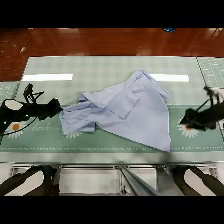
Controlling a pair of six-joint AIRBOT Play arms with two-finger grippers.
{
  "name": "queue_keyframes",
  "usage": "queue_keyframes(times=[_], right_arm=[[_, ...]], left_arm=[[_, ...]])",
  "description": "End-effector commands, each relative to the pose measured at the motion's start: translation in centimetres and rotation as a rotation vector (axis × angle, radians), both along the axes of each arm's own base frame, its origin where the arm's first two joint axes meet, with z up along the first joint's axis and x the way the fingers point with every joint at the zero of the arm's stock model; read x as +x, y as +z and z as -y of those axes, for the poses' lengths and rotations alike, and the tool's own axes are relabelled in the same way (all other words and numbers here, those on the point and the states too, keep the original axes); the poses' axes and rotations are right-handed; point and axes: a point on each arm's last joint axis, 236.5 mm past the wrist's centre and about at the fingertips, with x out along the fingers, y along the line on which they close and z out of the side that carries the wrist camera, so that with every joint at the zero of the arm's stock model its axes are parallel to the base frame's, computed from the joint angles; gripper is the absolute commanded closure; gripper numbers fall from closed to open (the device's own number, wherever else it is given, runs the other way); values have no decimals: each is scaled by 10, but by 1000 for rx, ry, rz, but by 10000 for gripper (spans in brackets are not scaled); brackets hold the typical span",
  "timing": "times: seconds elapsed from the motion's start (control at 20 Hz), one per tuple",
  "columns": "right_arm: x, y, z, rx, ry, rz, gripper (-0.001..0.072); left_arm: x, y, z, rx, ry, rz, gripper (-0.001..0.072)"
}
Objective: Fold the shirts.
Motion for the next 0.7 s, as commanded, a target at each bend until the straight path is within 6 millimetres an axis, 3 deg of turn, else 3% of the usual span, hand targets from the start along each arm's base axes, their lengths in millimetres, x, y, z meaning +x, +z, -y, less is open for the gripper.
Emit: queue_keyframes(times=[0.0, 0.15, 0.45, 0.65], right_arm=[[-72, -42, -36, 99, -5, -129, 306], [-79, -56, -46, 129, -35, -136, 306], [-67, -71, -44, 119, -91, -121, 306], [-43, -78, -68, 251, -138, -83, 306]], left_arm=[[0, 0, 0, 0, 0, 0, 693], [0, 0, 0, 0, -1, 0, 693], [0, 0, 0, 0, 0, 0, 693], [0, 0, 0, 0, 0, 0, 693]])
